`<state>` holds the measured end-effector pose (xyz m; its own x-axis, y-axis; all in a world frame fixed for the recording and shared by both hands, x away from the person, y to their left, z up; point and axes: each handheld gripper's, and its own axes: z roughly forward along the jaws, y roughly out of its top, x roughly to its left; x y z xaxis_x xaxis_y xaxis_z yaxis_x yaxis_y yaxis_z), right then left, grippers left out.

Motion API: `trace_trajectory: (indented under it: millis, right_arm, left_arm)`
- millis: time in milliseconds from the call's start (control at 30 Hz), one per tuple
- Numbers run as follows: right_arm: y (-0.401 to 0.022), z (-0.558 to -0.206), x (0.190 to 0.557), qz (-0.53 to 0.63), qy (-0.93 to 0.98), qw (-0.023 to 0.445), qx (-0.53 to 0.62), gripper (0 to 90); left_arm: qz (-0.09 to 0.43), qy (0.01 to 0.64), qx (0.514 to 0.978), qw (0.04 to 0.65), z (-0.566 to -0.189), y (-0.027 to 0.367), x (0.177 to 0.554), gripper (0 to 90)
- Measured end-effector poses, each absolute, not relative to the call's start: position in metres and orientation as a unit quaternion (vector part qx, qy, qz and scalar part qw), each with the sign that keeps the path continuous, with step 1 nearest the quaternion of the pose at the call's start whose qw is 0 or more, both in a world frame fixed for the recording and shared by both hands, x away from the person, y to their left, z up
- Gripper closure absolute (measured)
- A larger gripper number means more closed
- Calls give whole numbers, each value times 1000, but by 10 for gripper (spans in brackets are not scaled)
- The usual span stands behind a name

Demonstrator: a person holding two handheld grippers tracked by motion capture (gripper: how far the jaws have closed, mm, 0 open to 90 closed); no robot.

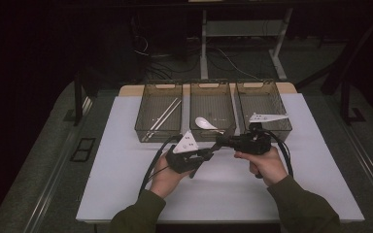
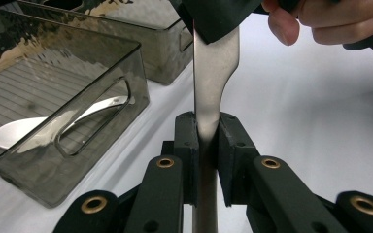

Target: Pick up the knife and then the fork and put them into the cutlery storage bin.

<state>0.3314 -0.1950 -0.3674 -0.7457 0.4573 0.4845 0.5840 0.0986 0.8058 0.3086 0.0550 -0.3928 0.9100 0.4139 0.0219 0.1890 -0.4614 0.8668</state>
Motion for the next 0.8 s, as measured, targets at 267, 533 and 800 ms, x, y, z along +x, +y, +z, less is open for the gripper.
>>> trace_trajectory:
  millis: [267,533,800]
  right_arm:
    - [-192,-364,329,-570,-744,47,-345,880]
    - [-194,-360,330,-559,-755,15,-344,881]
    - [-219,-342,337,-564,-741,-21,-364,881]
  left_arm:
    - [117,175,843,495,-393,54,308,788]
    - [109,176,834,511,-389,66,305,661]
    - [96,194,833,510,-390,98,299,492]
